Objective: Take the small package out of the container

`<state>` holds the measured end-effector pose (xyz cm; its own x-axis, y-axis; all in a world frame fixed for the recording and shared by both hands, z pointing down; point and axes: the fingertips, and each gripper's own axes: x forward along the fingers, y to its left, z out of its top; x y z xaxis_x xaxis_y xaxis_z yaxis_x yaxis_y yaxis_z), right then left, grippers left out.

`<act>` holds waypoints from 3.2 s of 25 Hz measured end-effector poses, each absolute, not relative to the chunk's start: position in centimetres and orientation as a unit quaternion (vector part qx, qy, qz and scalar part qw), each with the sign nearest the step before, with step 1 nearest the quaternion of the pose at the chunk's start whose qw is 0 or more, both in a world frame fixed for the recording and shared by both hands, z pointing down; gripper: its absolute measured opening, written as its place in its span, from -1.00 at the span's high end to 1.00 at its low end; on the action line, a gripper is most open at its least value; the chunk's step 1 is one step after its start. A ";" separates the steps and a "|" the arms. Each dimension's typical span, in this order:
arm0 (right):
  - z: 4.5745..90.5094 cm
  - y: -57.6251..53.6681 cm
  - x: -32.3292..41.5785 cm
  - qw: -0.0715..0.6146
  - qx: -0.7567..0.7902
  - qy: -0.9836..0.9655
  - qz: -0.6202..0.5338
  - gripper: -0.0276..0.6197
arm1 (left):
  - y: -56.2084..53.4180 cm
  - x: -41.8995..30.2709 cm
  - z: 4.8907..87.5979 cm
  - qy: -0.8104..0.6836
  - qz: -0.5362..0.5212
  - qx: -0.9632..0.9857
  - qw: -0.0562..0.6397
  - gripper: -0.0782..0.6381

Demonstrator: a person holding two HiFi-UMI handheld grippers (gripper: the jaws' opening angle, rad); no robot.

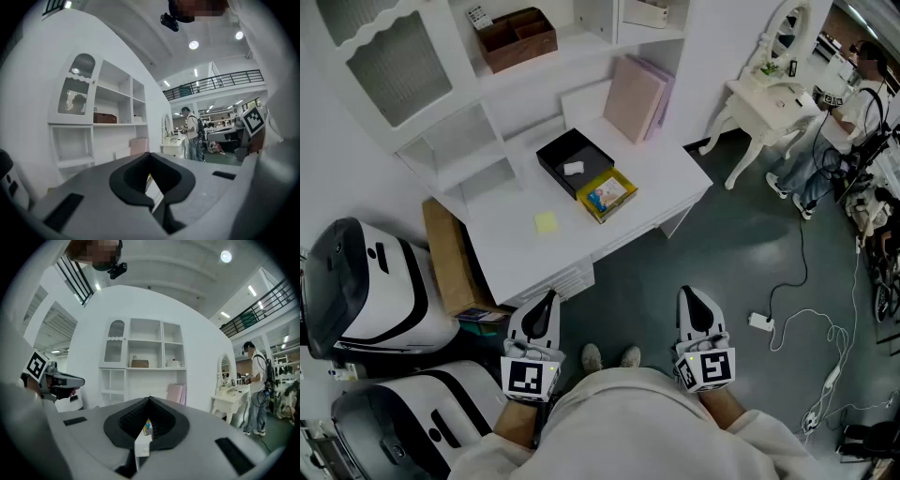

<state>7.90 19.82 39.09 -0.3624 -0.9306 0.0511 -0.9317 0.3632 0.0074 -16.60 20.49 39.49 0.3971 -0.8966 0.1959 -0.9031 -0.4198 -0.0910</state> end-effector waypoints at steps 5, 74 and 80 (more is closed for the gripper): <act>39.1 19.8 8.3 0.024 0.563 -0.826 0.010 0.84 | 20.5 -16.2 39.4 -0.539 0.105 0.835 0.015 0.76; 43.1 3.5 14.0 0.055 0.574 -0.816 0.044 0.84 | -1.7 -12.2 45.5 -0.508 0.159 0.846 -0.020 -0.40; 42.2 -3.1 10.2 0.060 0.570 -0.818 0.043 0.84 | -7.9 -13.4 47.9 -0.481 0.188 0.856 -0.008 -0.40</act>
<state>10.20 -3.13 42.18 -0.3435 -0.9275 0.1472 -0.9379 0.3469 -0.0029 -13.40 -7.91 47.88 0.4664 -0.8269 0.3142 -0.8206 -0.5371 -0.1952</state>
